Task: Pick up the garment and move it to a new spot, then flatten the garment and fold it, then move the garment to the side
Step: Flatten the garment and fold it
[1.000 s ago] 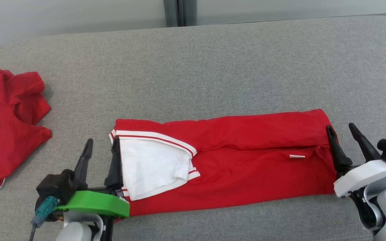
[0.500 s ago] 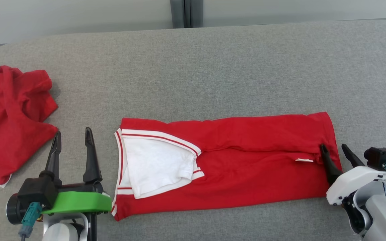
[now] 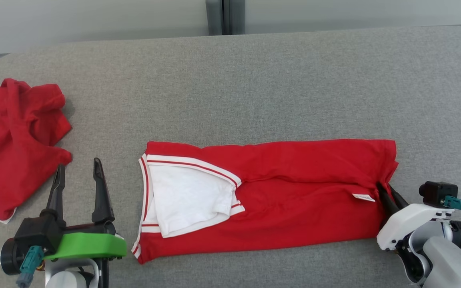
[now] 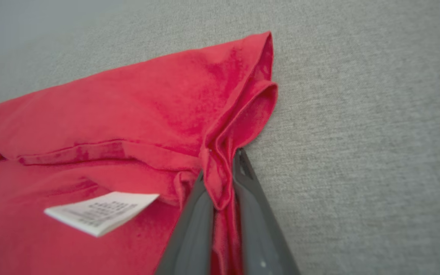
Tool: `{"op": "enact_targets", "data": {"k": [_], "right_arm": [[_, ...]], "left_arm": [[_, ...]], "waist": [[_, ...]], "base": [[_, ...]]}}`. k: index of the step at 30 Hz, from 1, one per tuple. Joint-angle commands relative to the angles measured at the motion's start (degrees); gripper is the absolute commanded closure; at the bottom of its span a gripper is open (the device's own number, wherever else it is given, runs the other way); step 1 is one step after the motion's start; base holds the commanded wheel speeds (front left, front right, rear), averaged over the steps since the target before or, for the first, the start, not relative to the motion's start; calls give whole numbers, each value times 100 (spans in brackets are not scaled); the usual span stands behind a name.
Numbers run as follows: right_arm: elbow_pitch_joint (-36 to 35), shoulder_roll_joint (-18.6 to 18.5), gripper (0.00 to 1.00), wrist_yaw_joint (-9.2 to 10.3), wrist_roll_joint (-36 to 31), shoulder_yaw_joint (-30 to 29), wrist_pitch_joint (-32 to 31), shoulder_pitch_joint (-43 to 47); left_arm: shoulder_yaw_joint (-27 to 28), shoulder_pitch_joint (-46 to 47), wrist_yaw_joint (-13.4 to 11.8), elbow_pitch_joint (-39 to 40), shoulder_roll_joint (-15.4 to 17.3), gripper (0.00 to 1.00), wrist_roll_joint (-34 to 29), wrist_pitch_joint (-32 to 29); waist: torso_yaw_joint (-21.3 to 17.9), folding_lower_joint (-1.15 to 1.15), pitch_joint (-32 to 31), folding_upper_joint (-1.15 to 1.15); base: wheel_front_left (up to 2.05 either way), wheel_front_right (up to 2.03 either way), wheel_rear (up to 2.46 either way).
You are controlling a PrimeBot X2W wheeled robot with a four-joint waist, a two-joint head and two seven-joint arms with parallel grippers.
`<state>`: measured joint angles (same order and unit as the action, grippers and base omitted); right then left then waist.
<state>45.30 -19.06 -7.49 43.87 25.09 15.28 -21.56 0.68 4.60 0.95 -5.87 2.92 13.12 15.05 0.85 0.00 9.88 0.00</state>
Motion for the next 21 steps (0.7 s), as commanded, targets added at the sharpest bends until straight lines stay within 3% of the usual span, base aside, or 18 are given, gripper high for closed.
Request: {"op": "enact_targets", "data": {"k": [1, 15, 21], "right_arm": [[43, -73, 100, 2, 60, -9, -20, -28], [85, -1131, 100, 5, 72, -836, -12, 258], [-80, -1287, 100, 5, -51, -937, -12, 307]], "left_arm": [[15, -135, -20, -6, 1, 0, -37, 17], [221, -444, 111, -134, 2, 0, -206, 17], [291, -542, 121, -134, 2, 0, -206, 17]], "waist": [[-23, 0, -55, 0], [-140, 0, -488, 0], [-213, 0, -603, 0]], "base": [[0, 0, 0], [0, 0, 0], [0, 0, 0]]}}
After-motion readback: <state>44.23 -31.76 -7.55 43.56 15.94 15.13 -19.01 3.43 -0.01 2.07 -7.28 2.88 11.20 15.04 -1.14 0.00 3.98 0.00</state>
